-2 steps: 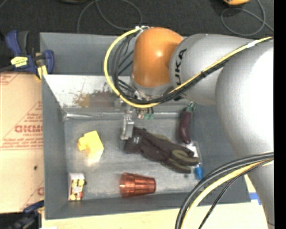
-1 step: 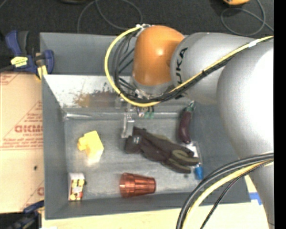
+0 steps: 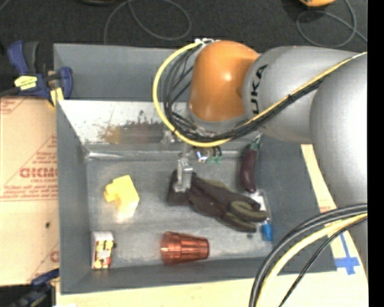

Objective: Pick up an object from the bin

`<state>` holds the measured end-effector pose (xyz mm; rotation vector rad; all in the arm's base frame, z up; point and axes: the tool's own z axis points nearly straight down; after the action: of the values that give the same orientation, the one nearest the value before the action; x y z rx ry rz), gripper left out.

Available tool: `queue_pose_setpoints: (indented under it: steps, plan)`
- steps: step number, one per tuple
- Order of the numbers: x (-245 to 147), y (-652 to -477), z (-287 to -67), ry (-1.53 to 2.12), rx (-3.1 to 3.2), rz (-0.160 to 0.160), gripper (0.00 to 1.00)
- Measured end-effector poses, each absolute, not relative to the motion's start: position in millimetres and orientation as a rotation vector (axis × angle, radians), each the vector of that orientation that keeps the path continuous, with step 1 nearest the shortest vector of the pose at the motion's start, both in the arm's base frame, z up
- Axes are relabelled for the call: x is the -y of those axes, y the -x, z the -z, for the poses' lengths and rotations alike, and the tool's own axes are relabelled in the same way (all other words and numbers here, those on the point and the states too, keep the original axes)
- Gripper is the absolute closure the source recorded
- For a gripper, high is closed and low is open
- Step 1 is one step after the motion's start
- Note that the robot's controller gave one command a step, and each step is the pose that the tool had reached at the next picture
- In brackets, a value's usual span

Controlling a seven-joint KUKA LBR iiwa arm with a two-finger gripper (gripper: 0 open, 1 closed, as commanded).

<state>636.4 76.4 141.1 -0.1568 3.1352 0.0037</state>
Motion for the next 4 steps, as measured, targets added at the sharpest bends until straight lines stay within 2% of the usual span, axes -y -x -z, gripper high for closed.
queue_pose_setpoints:
  steps: [1, 2, 3, 4]
  plan:
    - [-14, -607.8, -174, 0.559, -3.092, -0.002, 0.0]
    - [18, -599.9, -168, 0.681, -3.053, 0.008, 0.0]
    - [13, -594.8, -148, 0.998, -2.975, -0.001, 0.0]
    - [35, -554.1, -137, 0.773, -3.031, 0.002, 0.0]
